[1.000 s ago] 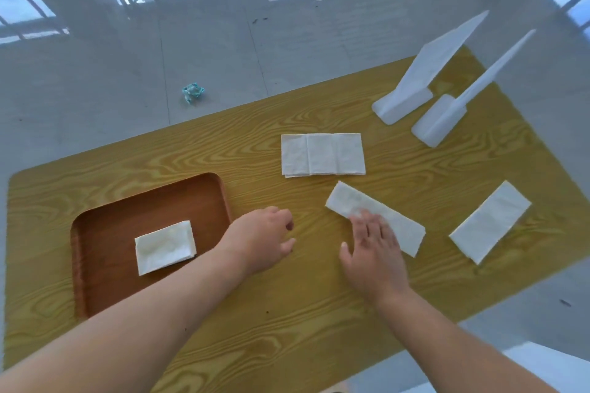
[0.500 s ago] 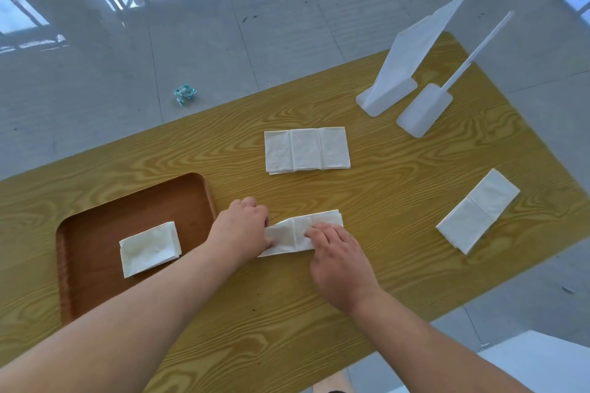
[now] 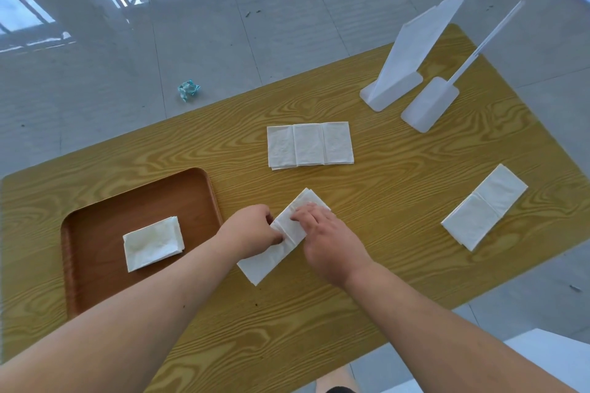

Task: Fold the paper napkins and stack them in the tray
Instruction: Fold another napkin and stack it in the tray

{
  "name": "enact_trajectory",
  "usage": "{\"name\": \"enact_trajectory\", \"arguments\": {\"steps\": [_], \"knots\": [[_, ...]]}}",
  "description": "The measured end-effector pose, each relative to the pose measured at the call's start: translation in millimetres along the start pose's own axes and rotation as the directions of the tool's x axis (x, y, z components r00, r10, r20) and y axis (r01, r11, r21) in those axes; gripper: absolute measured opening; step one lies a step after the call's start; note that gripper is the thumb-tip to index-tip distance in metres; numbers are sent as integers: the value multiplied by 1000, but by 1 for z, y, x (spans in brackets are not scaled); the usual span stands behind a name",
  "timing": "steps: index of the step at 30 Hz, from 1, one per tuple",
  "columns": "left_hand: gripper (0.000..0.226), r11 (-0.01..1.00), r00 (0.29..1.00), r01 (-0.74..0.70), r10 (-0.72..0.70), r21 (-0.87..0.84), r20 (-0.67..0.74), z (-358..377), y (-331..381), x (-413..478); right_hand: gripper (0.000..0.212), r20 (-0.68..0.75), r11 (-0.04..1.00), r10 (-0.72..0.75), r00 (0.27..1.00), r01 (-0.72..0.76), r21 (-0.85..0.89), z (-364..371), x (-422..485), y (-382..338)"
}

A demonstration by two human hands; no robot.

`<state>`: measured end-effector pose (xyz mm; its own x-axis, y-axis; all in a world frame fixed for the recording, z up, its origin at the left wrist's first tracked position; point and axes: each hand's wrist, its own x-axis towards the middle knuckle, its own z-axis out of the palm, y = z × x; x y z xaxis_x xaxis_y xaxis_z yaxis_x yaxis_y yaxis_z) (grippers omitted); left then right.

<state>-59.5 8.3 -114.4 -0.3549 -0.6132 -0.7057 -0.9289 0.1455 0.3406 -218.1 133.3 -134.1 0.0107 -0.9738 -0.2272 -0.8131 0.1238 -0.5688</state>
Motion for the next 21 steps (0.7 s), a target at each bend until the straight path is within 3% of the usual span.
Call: {"name": "enact_trajectory", "arguments": {"steps": [7, 9, 12, 14, 16, 18, 21], "knots": [[22, 989, 999, 34, -29, -144, 35, -5, -9, -4, 52, -53, 999, 29, 998, -31, -38, 5, -8, -2], [20, 955, 998, 50, -34, -292, 60, -5, -9, -5, 47, -82, 999, 28, 996, -30, -26, 3, -9, -4], [18, 820, 993, 67, 2, -569, 120, -8, -7, -9, 61, -80, 999, 38, 996, -37, 13, -1, -8, -9], [17, 716, 987, 54, 68, -696, 147, -12, -6, -14, 59, -90, 984, 107, 990, -93, 150, -4, -5, -14], [16, 643, 981, 36, 124, -765, 150, -15, -5, -17, 37, -113, 928, 202, 973, -153, 340, -8, -1, -18], [20, 601, 981, 8, 148, -799, 122, -18, -5, -17, 13, -95, 823, 281, 955, -189, 535, -13, 4, -21], [30, 579, 988, -26, 138, -815, 66, -23, -8, -17, 9, 15, 598, 342, 940, -230, 768, -20, 11, -24]]}}
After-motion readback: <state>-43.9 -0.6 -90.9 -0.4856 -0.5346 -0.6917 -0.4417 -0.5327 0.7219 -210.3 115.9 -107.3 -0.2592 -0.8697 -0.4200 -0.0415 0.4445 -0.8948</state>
